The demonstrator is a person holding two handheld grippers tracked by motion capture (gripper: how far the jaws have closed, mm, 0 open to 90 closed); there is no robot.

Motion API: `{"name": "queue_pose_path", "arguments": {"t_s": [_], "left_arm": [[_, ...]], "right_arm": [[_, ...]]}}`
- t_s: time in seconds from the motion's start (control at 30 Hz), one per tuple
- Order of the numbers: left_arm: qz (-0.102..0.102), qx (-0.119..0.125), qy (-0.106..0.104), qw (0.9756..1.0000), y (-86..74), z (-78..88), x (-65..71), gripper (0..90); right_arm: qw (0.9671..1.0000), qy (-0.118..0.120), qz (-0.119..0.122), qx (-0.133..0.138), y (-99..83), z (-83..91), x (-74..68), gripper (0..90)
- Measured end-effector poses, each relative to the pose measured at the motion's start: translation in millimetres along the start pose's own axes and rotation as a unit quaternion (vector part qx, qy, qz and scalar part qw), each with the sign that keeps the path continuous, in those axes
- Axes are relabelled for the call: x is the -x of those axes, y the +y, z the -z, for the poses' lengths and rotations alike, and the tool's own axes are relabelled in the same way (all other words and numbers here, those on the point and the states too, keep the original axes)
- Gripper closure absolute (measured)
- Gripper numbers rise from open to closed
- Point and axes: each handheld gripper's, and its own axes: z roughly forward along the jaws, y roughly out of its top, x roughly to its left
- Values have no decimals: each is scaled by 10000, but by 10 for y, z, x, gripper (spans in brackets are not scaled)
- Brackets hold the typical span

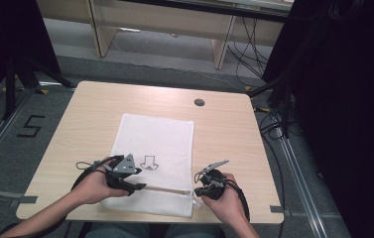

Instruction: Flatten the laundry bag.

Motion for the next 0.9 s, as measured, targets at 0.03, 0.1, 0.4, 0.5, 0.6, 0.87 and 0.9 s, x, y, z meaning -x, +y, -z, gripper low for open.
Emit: {"name": "queue_pose_path", "arguments": {"t_s": [0.03,0.1,0.4,0.5,0.6,0.87,0.9], "left_arm": [[-51,-2,-55,10000,45,-29,29,456],[-80,57,-153,9998,135,-110,85,480],[-472,-58,-344,9983,366,-317,188,544],[-489,-23,-426,9979,414,-399,248,551],[-536,-114,-472,9974,403,-435,267,561],[-511,-157,-510,9973,374,-469,298,566],[-537,-176,-514,9971,372,-470,299,566]], "right_arm": [[10000,21,-12,-47,6,-18,3,900],[9999,68,-16,-96,21,-72,25,900],[9996,150,-85,-210,72,-157,3,900],[9996,157,-121,-223,95,-164,-25,900],[9995,217,-115,-191,106,-167,-53,900],[9987,512,81,-18,171,-198,-174,900],[9986,527,78,-3,171,-195,-176,900]]}}
